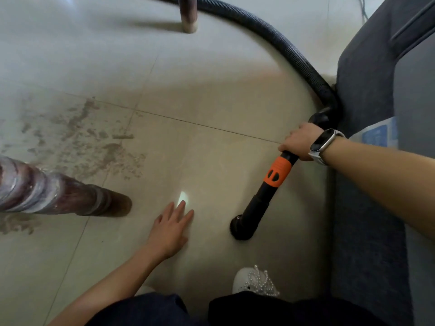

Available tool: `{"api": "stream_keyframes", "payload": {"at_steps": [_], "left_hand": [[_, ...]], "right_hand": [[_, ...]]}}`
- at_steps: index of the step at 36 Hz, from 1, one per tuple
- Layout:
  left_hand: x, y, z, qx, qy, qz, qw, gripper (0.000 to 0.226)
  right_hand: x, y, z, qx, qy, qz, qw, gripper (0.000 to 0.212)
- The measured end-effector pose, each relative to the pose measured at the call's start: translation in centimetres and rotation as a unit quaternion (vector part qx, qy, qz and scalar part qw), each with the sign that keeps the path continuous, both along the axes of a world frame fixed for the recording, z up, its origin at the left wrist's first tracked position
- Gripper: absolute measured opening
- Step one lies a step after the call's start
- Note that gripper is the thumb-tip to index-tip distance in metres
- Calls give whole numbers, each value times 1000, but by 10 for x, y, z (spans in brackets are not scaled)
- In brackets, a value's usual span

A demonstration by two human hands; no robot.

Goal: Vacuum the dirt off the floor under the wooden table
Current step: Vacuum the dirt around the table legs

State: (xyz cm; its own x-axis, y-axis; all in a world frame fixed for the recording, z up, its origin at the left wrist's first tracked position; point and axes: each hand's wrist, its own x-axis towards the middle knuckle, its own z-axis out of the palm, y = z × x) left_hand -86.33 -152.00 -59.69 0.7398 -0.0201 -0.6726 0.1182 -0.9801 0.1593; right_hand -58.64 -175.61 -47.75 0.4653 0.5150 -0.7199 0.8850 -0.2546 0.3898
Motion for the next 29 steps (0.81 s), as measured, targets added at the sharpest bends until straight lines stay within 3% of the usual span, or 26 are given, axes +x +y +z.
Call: {"api": "stream_keyframes", "payload": {"at_steps": [9, 14, 18, 21, 25, 29], "left_hand": [[5, 1, -5, 14, -9, 2, 1000, 69], [13, 11, -6, -40, -44, 92, 994, 64], [31, 25, 2, -131, -134, 257, 948, 53], [49, 32, 19, -168, -199, 320, 911, 42], [68, 35, 36, -191, -236, 323, 897, 39], [80, 35, 45, -199, -218, 270, 917, 44]], "right_hand": [[17, -12, -9, 29, -28, -10, 999, 32], [14, -7, -26, 75, 16, -44, 996, 36], [7, 14, -40, 159, 58, -83, 982, 28], [8, 37, -44, 199, 88, -108, 970, 25], [15, 61, -43, 243, 127, -124, 954, 28], [12, 83, -42, 280, 161, -128, 938, 35]]}}
